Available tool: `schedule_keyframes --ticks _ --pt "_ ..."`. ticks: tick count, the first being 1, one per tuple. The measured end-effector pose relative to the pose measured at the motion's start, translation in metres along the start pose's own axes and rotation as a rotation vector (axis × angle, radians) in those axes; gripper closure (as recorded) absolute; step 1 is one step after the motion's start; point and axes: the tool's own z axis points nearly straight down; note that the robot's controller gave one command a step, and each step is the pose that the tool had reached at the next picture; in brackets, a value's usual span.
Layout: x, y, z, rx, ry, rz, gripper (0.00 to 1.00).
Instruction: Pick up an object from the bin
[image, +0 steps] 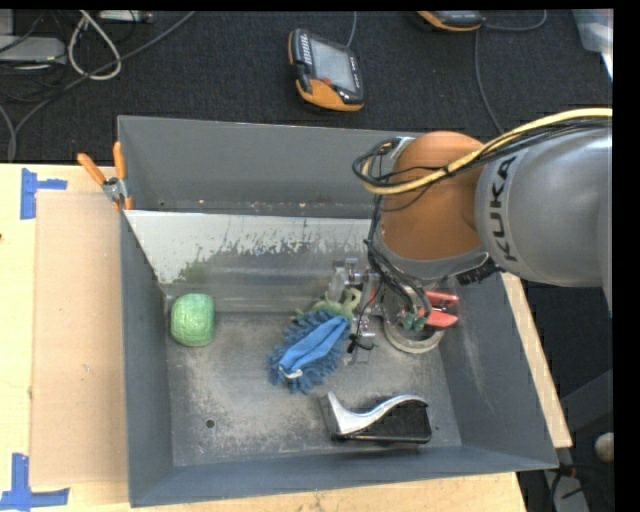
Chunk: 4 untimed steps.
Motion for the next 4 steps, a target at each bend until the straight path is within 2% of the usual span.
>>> schedule_keyframes --ticks 1,2,3,4 --pt "0.000 0.000 0.000 0.000 -0.001 0.000 0.00" --pt "0.072 0.002 0.031 -0.001 0.005 -0.005 0.00" --pt "0.024 0.010 0.076 -0.003 -0.009 0.137 0.00" --pt "0.039 0.005 0.049 -0.002 -0.001 0.197 0.00"
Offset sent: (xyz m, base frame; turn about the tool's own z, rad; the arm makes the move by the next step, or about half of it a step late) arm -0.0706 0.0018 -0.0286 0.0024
